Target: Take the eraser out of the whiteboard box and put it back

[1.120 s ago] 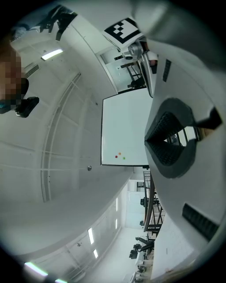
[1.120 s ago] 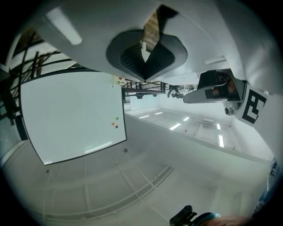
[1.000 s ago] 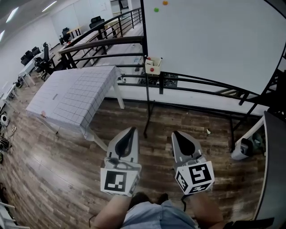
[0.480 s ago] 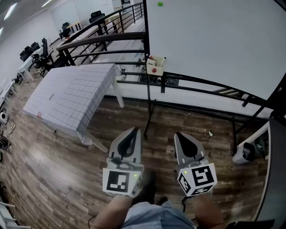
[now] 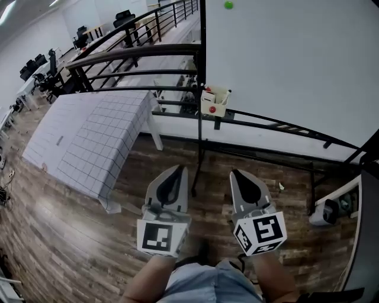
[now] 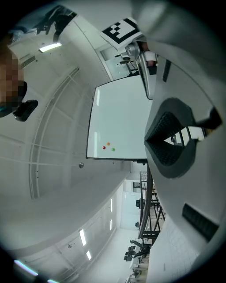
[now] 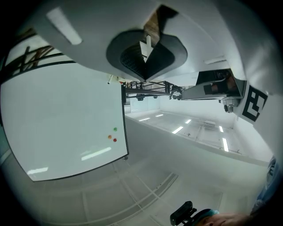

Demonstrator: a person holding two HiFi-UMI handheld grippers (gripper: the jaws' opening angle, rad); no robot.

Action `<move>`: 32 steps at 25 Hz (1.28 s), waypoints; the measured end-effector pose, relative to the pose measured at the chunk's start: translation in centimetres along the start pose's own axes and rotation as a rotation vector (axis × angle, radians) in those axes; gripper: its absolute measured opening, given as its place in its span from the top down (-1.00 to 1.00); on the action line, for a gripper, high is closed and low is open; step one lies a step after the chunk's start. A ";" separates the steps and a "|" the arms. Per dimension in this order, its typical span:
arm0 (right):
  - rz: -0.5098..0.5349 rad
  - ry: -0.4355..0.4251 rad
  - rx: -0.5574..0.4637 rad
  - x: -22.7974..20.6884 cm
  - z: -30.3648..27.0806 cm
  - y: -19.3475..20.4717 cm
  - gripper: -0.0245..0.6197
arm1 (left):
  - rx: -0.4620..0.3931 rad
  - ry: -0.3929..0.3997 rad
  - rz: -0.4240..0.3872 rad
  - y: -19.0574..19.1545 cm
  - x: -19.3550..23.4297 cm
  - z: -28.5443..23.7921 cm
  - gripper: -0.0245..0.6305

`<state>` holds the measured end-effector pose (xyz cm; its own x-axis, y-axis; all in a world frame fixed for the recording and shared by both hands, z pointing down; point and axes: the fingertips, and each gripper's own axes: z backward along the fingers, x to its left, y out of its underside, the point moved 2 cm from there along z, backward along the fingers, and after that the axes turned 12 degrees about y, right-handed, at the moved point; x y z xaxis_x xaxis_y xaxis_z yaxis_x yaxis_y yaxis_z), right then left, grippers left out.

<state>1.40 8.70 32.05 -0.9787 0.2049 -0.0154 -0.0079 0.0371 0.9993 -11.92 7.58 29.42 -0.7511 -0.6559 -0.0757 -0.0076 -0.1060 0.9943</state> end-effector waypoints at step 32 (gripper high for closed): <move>0.030 -0.201 0.019 -9.1 -26.2 -1.0 0.91 | 0.042 -0.078 0.001 3.4 12.0 -23.7 0.93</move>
<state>4.92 -18.86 32.10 -0.9178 0.3969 0.0054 0.0260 0.0467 0.9986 -5.34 -18.36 30.10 -0.8001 -0.5957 -0.0705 -0.0336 -0.0729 0.9968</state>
